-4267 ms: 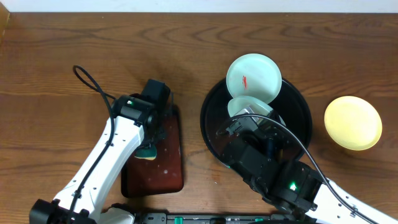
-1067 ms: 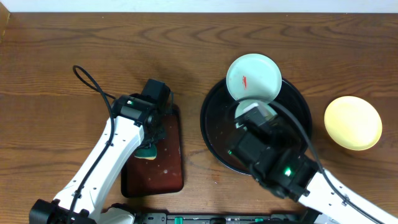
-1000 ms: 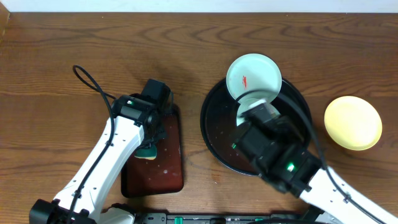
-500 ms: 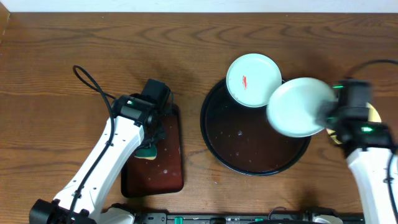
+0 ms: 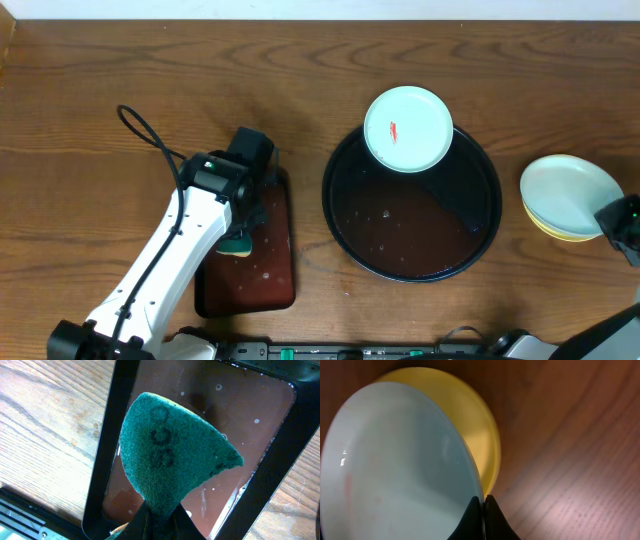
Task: Clean dirty plates on tray and stack at the side
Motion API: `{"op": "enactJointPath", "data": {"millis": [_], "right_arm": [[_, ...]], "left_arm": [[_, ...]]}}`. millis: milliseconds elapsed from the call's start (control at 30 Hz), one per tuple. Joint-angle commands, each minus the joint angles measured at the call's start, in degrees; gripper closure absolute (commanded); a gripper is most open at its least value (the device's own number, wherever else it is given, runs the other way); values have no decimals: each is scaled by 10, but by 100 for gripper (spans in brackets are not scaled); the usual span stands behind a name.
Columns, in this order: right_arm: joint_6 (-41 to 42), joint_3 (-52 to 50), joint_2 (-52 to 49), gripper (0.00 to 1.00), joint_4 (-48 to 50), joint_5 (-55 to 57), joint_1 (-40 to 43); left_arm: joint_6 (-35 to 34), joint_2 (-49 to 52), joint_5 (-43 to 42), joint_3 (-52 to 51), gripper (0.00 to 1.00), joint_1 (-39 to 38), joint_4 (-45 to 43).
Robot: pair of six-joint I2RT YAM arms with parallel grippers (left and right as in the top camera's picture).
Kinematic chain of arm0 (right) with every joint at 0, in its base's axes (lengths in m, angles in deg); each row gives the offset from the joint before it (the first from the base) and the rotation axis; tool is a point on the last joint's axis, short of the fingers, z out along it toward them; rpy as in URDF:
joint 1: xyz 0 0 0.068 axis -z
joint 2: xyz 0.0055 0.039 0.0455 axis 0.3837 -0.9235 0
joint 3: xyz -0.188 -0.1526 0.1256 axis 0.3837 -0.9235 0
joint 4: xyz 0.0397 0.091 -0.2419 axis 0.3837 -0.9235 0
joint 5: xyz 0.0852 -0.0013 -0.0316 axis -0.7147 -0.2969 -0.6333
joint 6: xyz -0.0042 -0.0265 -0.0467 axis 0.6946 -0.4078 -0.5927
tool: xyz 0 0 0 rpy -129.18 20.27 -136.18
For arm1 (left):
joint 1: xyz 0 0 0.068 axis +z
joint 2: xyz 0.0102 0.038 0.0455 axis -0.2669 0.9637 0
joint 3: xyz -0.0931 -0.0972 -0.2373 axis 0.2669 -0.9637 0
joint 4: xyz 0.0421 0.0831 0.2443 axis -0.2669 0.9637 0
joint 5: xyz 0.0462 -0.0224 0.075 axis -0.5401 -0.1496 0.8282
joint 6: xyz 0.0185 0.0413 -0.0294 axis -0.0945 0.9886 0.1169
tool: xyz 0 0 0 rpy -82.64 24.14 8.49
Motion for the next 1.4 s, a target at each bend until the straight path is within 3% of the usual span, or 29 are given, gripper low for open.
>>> {"op": "enactJointPath", "data": {"millis": [0,33,67,233,367,500,633,733,833,1133,1233,1300,1367], "right_arm": [[-18,10,-13,79,24,-42,9],[-37,10,-13,60,37,-70,7],[-51,10,-11,57,49,-105,3],[-98,34,10,49,75,-269,-43],[-146,72,31,48,26,-278,-142],[-181,77,31,46,-9,-212,-283],[-182,64,-1,43,8,-45,-419],[-174,62,-49,44,55,53,-473],[-172,62,-109,44,129,69,-490],[-120,62,-250,63,296,22,-488],[-104,62,-275,63,330,-11,-488],[-91,62,-286,77,342,-11,-489],[-83,62,-290,99,342,-6,-488]], "left_arm": [[0,-2,5,0,88,3,1],[0,-2,5,0,89,3,1],[0,-2,5,0,89,3,1],[0,-2,5,0,88,3,1],[0,-2,5,0,88,3,1],[-1,-2,5,0,88,3,1],[-1,-2,5,0,88,3,1],[-1,-2,5,0,89,3,1],[-1,-2,5,0,88,3,1],[-1,-2,5,0,88,3,2],[-1,-2,5,0,89,3,1],[-1,-2,5,0,88,3,2],[0,-2,5,0,89,3,2]]}}
